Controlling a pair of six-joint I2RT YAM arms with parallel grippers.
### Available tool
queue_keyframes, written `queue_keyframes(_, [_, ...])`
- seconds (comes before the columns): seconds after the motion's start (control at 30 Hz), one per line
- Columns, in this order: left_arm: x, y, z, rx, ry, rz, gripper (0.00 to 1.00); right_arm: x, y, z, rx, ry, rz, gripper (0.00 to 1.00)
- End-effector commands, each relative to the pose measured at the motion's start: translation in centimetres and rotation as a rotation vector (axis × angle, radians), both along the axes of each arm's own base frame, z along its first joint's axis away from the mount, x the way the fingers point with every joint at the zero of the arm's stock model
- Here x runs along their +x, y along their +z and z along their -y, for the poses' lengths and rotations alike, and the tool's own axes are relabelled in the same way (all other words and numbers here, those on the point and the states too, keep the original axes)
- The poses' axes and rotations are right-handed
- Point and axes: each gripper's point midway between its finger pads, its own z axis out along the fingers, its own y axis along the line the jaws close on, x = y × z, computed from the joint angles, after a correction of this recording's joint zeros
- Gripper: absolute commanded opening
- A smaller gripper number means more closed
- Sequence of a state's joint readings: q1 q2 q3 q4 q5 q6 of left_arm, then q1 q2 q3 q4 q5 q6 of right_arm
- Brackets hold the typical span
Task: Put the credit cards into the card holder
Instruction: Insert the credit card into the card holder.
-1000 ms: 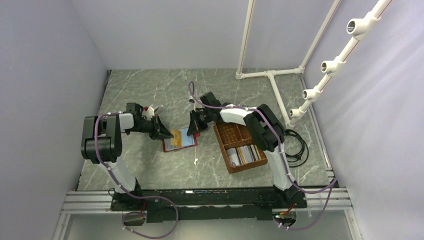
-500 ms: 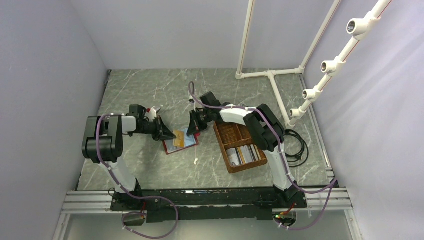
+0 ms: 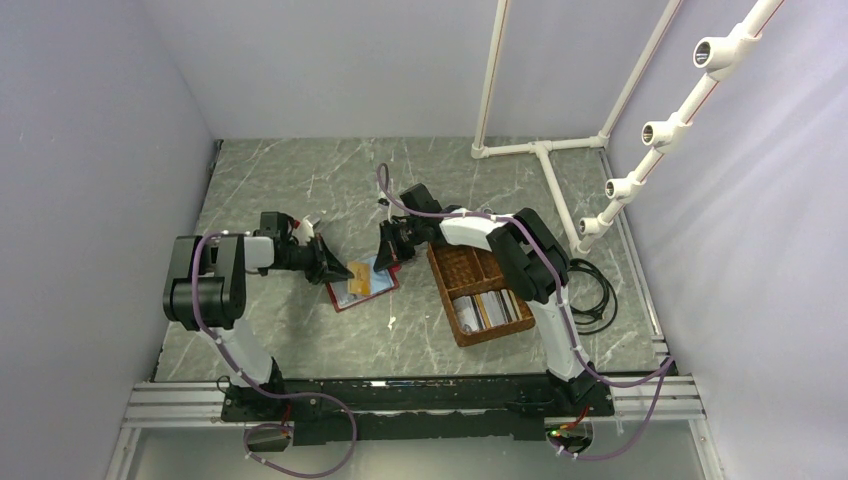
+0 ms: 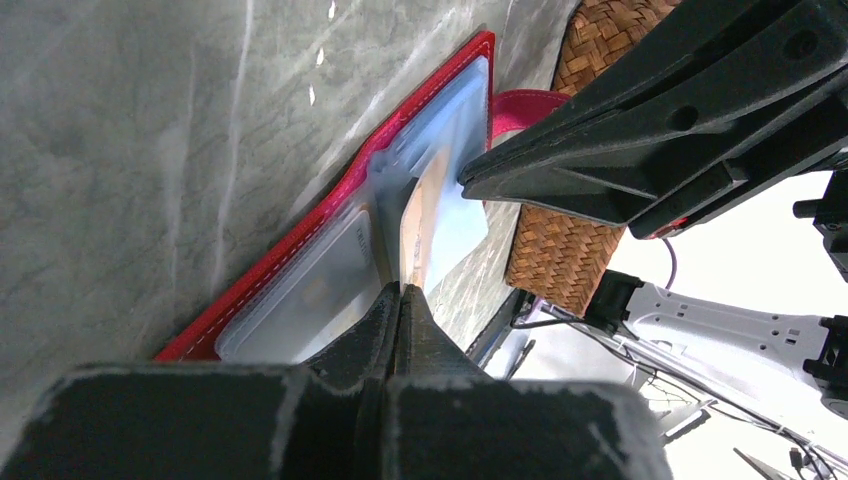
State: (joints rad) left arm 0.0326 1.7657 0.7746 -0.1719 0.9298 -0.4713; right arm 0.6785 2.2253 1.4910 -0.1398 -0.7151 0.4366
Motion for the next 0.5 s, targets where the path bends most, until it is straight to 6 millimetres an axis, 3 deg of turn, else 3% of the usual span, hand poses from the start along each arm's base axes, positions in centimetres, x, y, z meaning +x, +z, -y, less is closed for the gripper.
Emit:
queue_keyframes(0.0, [1.40, 0.29, -0.89, 0.052, 0.060, 0.060, 0.00, -0.22, -1.03, 1.00, -0.053, -0.005, 0.022, 0.00])
queue_keyframes(0.47, [1.44, 0.24, -0.94, 0.058, 0.129, 0.072, 0.00, -0.29, -1.49, 0.90, -0.057, -0.011, 0.007, 0.00])
